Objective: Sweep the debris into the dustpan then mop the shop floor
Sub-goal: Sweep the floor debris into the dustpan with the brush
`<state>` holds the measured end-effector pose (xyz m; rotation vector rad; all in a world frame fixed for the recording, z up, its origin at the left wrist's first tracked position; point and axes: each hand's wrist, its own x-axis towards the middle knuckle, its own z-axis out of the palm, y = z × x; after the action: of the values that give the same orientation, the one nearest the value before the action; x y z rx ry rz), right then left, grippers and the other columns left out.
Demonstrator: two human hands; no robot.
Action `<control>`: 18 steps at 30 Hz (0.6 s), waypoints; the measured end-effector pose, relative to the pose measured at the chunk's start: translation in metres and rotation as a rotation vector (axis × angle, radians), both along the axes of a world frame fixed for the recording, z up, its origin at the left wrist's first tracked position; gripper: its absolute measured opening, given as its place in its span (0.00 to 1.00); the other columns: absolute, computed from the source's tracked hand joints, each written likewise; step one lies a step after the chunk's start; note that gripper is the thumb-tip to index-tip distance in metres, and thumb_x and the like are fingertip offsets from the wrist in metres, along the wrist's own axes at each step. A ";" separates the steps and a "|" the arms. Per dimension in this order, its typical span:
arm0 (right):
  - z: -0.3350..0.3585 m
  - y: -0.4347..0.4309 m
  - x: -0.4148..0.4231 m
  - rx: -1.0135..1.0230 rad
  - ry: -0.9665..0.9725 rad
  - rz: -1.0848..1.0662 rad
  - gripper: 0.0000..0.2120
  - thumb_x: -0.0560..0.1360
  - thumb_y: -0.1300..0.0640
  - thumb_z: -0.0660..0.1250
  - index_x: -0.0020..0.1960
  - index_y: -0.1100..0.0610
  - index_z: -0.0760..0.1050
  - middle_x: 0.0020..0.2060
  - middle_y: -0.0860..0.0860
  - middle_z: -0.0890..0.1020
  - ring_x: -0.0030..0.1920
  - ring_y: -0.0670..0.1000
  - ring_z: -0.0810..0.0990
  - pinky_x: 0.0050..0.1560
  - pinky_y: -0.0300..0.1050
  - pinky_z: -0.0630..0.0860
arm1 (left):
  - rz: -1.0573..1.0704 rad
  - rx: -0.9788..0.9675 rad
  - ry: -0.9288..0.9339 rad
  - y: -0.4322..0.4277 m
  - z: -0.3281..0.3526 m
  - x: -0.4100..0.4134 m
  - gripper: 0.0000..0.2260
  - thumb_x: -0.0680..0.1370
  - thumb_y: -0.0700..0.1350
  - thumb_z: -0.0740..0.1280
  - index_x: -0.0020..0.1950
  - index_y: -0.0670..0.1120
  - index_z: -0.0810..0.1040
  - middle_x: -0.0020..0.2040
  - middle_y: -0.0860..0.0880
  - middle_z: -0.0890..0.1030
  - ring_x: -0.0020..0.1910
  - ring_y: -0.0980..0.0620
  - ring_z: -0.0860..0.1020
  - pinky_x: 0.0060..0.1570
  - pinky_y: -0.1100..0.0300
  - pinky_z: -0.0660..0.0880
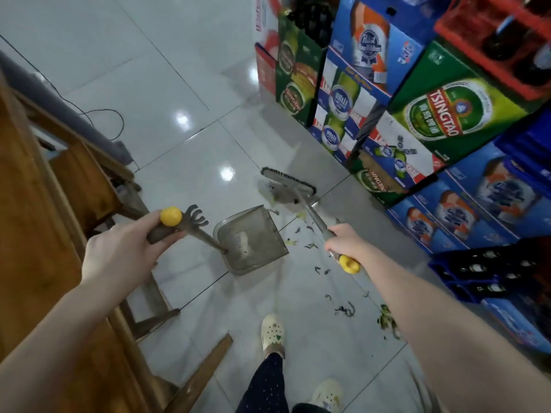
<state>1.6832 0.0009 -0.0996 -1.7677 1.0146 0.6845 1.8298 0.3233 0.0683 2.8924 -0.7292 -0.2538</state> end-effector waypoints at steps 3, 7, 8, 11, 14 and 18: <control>-0.009 0.004 0.042 -0.035 0.015 0.084 0.25 0.70 0.70 0.64 0.66 0.60 0.71 0.45 0.56 0.78 0.37 0.52 0.78 0.33 0.40 0.74 | 0.017 -0.028 0.045 0.009 -0.004 0.019 0.19 0.71 0.63 0.59 0.53 0.53 0.77 0.27 0.54 0.75 0.28 0.50 0.74 0.31 0.55 0.73; -0.028 0.005 0.085 -0.086 0.007 0.167 0.17 0.68 0.68 0.65 0.55 0.57 0.72 0.46 0.56 0.77 0.41 0.53 0.77 0.39 0.43 0.75 | 0.070 -0.005 0.023 0.015 -0.010 0.042 0.20 0.71 0.63 0.58 0.53 0.52 0.77 0.28 0.54 0.74 0.28 0.51 0.72 0.31 0.57 0.67; -0.032 0.006 0.094 -0.096 0.007 0.171 0.15 0.69 0.69 0.65 0.53 0.56 0.71 0.44 0.56 0.77 0.38 0.53 0.77 0.38 0.44 0.75 | 0.074 0.003 0.019 0.016 -0.011 0.046 0.20 0.72 0.63 0.58 0.53 0.52 0.77 0.28 0.54 0.73 0.29 0.51 0.72 0.31 0.57 0.67; -0.044 0.010 0.116 -0.087 0.006 0.167 0.24 0.70 0.70 0.64 0.65 0.58 0.71 0.41 0.55 0.78 0.35 0.52 0.77 0.37 0.43 0.75 | 0.069 -0.007 0.026 0.018 -0.018 0.056 0.22 0.71 0.63 0.56 0.54 0.52 0.77 0.28 0.55 0.73 0.28 0.52 0.72 0.31 0.57 0.69; -0.057 0.010 0.128 -0.102 0.009 0.178 0.25 0.70 0.69 0.66 0.67 0.64 0.70 0.48 0.57 0.77 0.42 0.55 0.77 0.45 0.47 0.76 | 0.082 -0.005 0.036 0.021 -0.027 0.061 0.20 0.71 0.63 0.58 0.53 0.54 0.77 0.27 0.55 0.73 0.27 0.53 0.72 0.29 0.59 0.68; -0.065 0.009 0.123 -0.120 0.034 0.187 0.19 0.70 0.69 0.66 0.61 0.65 0.72 0.46 0.58 0.77 0.40 0.56 0.77 0.42 0.45 0.76 | 0.078 -0.032 0.042 0.026 -0.034 0.063 0.19 0.71 0.62 0.58 0.52 0.53 0.77 0.27 0.54 0.74 0.27 0.52 0.73 0.28 0.58 0.70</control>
<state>1.8061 0.0096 -0.1650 -1.9789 0.9372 0.7860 1.8926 0.3488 0.0340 2.8684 -0.6070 -0.2899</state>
